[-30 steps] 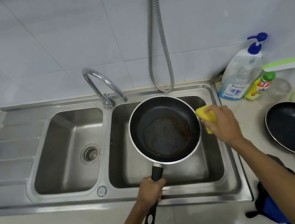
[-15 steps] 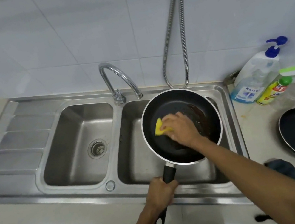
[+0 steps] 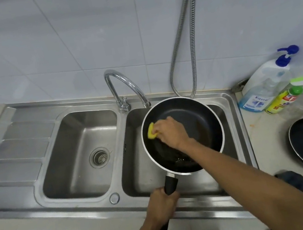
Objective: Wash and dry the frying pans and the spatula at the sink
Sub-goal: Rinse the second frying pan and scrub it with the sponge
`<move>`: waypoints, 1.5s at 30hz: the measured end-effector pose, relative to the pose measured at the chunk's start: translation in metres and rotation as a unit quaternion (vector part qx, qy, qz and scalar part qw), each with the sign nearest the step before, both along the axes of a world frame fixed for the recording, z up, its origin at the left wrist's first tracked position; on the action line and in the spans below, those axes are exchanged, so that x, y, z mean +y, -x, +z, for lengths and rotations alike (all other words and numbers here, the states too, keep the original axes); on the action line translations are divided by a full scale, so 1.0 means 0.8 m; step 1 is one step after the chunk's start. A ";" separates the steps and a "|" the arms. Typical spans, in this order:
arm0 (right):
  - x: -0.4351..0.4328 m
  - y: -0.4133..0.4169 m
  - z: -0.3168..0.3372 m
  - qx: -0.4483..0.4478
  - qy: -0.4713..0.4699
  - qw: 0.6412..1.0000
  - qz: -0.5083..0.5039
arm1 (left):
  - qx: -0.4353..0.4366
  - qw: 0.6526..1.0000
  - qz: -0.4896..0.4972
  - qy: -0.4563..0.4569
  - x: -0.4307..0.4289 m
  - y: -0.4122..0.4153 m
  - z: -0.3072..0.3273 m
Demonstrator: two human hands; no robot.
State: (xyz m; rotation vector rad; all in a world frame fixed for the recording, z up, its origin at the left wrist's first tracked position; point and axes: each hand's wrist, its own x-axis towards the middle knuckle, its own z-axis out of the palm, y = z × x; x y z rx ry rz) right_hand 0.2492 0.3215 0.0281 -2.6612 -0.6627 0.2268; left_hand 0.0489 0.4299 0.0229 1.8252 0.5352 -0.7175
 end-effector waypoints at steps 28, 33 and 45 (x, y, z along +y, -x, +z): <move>-0.097 0.038 -0.005 0.113 0.278 0.953 -0.046 | -0.002 0.998 -0.046 -0.045 0.045 -0.026 0.007; 0.006 0.060 0.008 0.163 0.062 0.985 0.004 | 0.003 0.997 -0.074 -0.038 0.040 -0.025 0.005; -0.078 -0.012 -0.021 0.055 0.238 0.960 -0.135 | -0.026 0.995 -0.039 -0.087 0.053 -0.031 0.021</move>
